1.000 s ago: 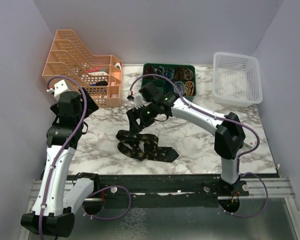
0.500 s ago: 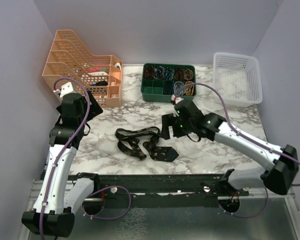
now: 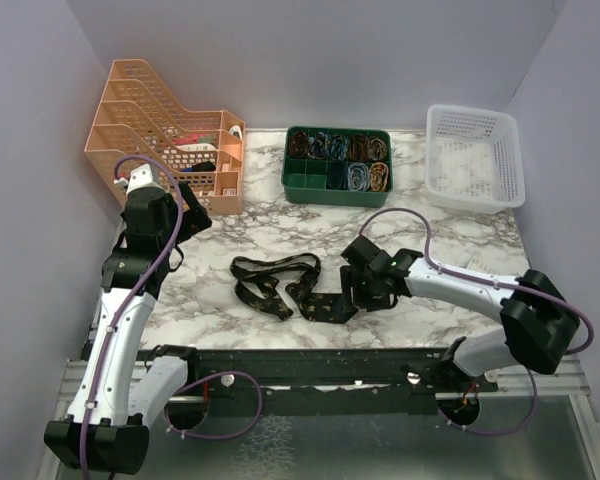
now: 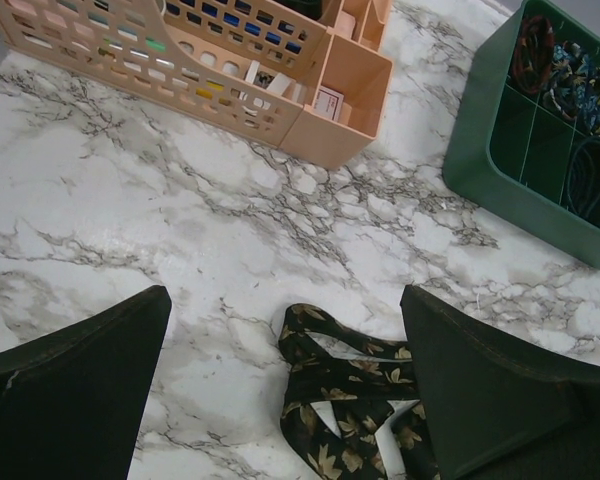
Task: Roll the ties
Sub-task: Place the tie at the center of the board, then flatten out the tie at the center of the board.
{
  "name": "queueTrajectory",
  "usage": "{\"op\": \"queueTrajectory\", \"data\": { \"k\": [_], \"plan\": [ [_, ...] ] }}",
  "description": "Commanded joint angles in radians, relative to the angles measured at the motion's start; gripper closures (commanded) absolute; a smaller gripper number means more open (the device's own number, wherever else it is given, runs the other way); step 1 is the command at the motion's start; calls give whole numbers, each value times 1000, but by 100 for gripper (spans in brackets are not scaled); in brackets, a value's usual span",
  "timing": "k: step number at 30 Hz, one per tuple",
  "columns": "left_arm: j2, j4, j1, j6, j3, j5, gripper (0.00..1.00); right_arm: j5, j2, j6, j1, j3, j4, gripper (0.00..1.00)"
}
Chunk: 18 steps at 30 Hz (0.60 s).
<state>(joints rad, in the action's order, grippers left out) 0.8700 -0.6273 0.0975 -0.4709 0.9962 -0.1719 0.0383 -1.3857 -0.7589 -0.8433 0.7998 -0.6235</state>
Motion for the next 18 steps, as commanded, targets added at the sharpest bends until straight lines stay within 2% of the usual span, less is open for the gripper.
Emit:
{"op": "queueTrajectory", "data": {
  "k": [1,3,9,12,13,14,16,18],
  "plan": [
    [-5,21,-5,12,-17,43,1,37,-100,-11,-9,36,46,34],
    [-5,23,-5,16,-17,42,1,52,-138,-6,-16,54,39,36],
    [-3,24,-5,25,-17,32,1,121,-187,0,-31,79,13,60],
    [-1,27,-5,27,-19,34,1,176,-190,-6,-30,74,6,84],
    [-1,27,-5,28,-19,35,1,224,-192,-23,-29,81,-27,94],
    [0,28,-5,28,-19,36,1,291,-193,-41,-26,93,-68,99],
    [0,28,-5,30,-18,38,1,392,-169,-61,11,109,-135,99],
    [5,29,-5,34,-15,37,1,439,-102,-57,99,101,-162,99]
  ]
}}
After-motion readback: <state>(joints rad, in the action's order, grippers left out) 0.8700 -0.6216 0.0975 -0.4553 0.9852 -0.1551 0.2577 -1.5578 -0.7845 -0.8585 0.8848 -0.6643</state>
